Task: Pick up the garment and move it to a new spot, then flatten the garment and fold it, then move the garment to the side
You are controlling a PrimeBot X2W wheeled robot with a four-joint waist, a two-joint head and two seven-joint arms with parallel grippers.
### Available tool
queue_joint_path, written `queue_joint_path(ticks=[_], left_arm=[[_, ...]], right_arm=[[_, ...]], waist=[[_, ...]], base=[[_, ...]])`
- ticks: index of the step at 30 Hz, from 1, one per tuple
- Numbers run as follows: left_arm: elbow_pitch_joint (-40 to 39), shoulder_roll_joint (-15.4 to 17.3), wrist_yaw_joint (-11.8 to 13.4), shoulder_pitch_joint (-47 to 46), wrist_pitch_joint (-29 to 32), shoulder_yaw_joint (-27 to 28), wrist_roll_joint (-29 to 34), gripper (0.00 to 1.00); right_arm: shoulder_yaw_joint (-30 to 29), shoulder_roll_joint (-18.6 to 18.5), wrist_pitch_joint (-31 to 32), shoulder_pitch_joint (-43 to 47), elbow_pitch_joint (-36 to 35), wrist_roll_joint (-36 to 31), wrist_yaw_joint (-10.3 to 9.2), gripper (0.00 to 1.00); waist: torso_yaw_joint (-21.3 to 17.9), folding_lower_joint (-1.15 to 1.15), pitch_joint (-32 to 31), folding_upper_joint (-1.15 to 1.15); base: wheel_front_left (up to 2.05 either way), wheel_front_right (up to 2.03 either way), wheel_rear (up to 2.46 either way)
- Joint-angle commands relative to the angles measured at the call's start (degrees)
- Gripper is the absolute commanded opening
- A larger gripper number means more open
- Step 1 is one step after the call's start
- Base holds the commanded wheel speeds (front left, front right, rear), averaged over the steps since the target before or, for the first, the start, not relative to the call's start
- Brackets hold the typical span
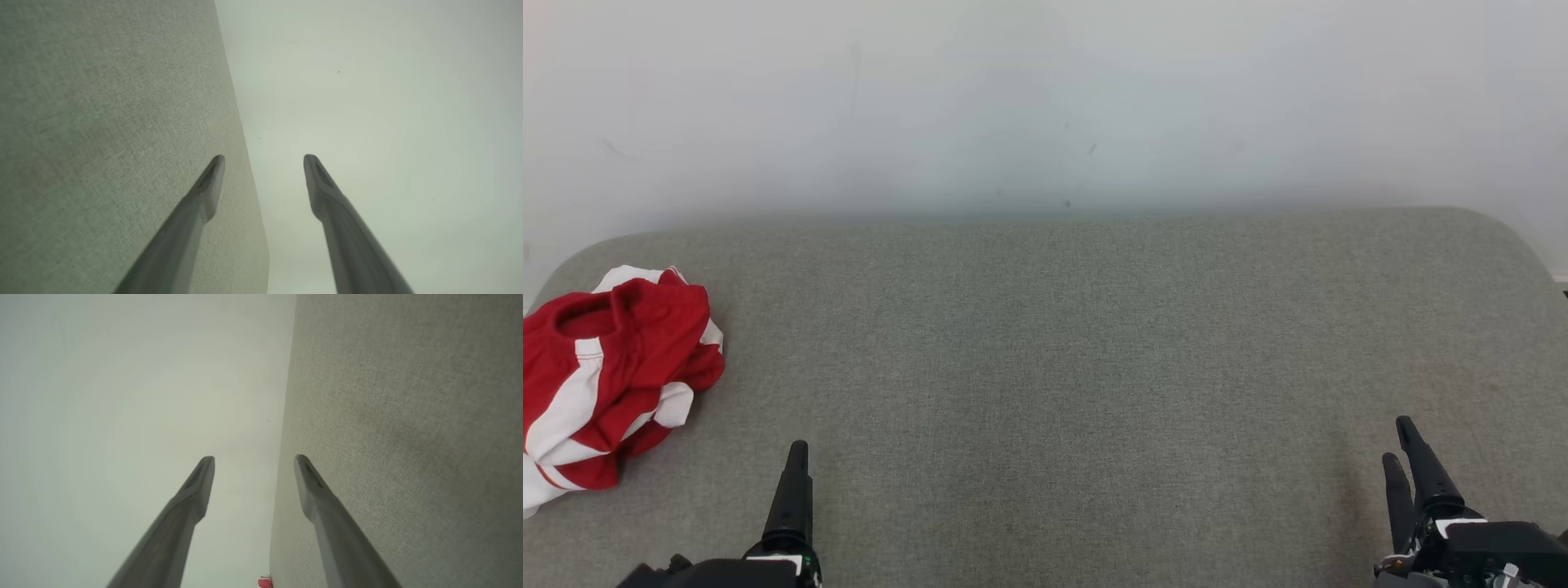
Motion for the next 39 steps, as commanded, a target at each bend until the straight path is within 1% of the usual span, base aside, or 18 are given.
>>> queue_joint_path(ticks=[1, 10, 16, 20, 22, 30, 31, 32, 34, 39], left_arm=[[-1.72, 0.14, -0.09, -0.37, -0.53, 0.11, 2.43, 1.0], [-4.61, 0.13, 0.02, 0.65, -2.12, -0.81, 15.99, 1.0], [-6.77, 0.13, 0.8, 1.24, -3.09, -2.23, 24.4, 1.0], [-8.48, 0.14, 1.61, 1.69, -3.72, -3.11, 28.5, 1.0], [-9.11, 0.14, 1.82, 1.93, -4.02, -3.44, 30.21, 1.0], [-11.0, 0.15, 2.64, 2.85, -5.14, -4.91, 37.39, 1.0], [-11.0, 0.15, 2.64, 2.85, -5.14, -4.91, 37.39, 1.0], [-11.3, 0.14, 2.88, 2.98, -5.46, -5.25, 39.0, 1.0], [-11.43, 0.15, 3.0, 3.09, -5.58, -5.41, 39.74, 1.0], [-12.03, 0.15, 3.55, 3.57, -6.2, -5.94, 43.98, 1.0]], right_arm=[[0.13, -0.67, -0.73, -0.35, -1.29, -2.06, 0.11, 1.0], [1.64, -0.75, -3.67, 0.79, -4.28, -18.76, 0.13, 1.0], [3.19, -0.66, -5.46, 1.74, -6.52, -25.96, 0.15, 1.0], [4.86, -1.43, -6.6, 2.23, -7.99, -31.03, 0.16, 1.0], [7.25, -2.65, -7.17, 2.36, -9.08, -33.7, 0.16, 1.0], [8.82, -2.79, -9.25, 3.83, -10.44, -40.14, 0.18, 1.0], [8.82, -2.79, -9.25, 3.83, -10.44, -40.14, 0.18, 1.0], [8.64, -2.53, -9.77, 4.21, -10.56, -41.72, 0.19, 1.0], [8.8, -2.54, -9.98, 4.33, -10.67, -42.49, 0.19, 1.0], [10.13, -3.12, -11.21, 4.92, -11.37, -46.34, 0.2, 1.0]], waist=[[-0.03, 0.0, -0.04, 0.0], [-0.12, 0.0, -0.34, 0.0], [-0.27, 0.0, -0.52, 0.0], [-0.43, 0.0, -0.67, 0.0], [-0.5, 0.0, -0.78, 0.0], [-0.77, 0.0, -1.28, 0.0], [-0.77, 0.0, -1.28, 0.0], [-0.81, 0.0, -1.41, 0.0], [-0.82, 0.0, -1.48, 0.0], [-0.89, 0.0, -1.77, 0.0]], base=[[0.0, 0.0, 0.0], [0.0, 0.0, 0.0], [0.0, 0.0, 0.0], [0.0, 0.0, 0.0], [0.0, 0.0, 0.0], [0.0, 0.0, 0.0], [0.0, 0.0, 0.0], [0.0, 0.0, 0.0], [0.0, 0.0, 0.0], [0.0, 0.0, 0.0]])
